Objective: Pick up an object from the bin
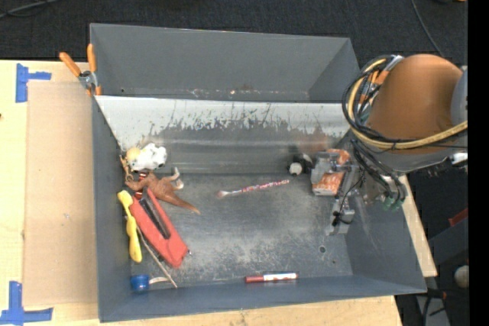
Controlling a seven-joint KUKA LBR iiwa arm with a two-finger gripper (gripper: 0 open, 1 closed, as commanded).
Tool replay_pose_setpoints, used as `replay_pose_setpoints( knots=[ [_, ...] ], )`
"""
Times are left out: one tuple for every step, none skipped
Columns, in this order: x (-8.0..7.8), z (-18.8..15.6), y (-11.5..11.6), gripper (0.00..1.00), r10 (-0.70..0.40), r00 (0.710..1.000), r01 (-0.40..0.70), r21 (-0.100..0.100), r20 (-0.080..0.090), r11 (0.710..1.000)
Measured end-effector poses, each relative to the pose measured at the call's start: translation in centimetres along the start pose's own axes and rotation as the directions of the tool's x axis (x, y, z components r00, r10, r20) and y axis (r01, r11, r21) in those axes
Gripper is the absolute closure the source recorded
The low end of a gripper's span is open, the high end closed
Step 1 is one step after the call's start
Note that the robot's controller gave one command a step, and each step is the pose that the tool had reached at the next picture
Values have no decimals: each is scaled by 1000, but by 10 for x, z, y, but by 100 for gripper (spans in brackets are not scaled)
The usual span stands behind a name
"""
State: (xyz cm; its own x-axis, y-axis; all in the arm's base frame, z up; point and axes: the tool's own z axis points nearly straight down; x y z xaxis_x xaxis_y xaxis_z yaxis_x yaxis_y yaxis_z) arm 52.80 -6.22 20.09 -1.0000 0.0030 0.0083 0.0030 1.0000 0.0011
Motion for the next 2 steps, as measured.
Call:
replay_pose_setpoints(
  knots=[
    [-2,-3,0,0,-2,1000,2,1,7,1000],
    [-16,37,-23,0,-156,988,156,3,14,988]
  ],
)
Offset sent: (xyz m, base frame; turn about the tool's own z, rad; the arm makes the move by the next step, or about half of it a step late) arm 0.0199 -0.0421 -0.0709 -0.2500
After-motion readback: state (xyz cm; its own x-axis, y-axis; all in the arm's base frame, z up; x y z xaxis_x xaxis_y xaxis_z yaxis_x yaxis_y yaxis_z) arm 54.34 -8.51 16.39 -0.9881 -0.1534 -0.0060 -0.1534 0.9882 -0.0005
